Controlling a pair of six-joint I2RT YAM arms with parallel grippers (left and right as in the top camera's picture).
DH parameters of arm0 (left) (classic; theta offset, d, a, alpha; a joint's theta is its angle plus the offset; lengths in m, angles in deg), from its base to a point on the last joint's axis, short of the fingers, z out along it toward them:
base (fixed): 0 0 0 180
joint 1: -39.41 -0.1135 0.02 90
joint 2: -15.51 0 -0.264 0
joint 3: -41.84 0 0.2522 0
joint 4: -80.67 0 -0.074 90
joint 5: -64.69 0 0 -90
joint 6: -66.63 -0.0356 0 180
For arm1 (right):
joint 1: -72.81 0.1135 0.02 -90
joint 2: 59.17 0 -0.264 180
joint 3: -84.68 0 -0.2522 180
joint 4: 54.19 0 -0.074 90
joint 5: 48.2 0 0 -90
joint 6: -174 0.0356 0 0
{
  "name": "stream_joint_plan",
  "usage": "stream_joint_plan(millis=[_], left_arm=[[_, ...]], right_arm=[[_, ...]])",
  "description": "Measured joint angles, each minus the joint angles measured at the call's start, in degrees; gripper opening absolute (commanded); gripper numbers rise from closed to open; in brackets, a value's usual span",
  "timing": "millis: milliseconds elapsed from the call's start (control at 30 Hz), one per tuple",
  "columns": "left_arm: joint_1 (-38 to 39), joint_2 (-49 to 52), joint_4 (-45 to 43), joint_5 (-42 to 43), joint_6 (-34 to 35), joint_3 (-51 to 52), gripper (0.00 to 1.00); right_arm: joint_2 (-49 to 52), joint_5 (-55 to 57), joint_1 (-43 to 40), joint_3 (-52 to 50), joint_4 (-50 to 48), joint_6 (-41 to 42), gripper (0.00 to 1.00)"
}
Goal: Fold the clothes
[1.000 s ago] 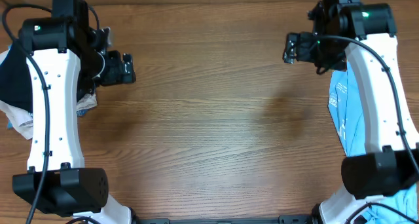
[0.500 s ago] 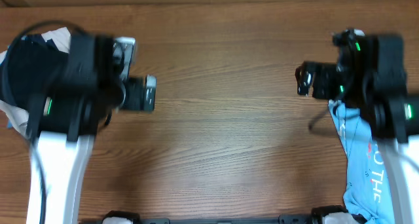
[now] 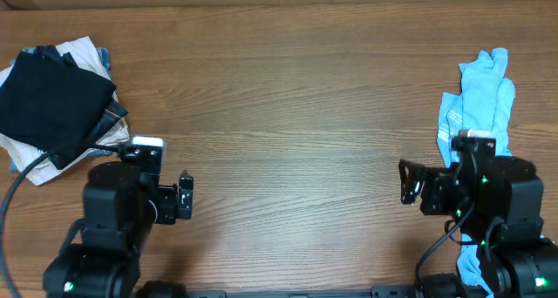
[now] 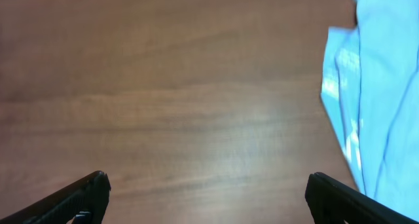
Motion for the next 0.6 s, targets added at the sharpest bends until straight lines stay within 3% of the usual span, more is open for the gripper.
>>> stream_joint_plan(millis=[600], left_arm=[[0.0,6.2,-1.9,3.2,0.2,3.7,1.00]], right_arm=[[0.3,0.3,0.0,-0.2,3.3,0.0,1.00]])
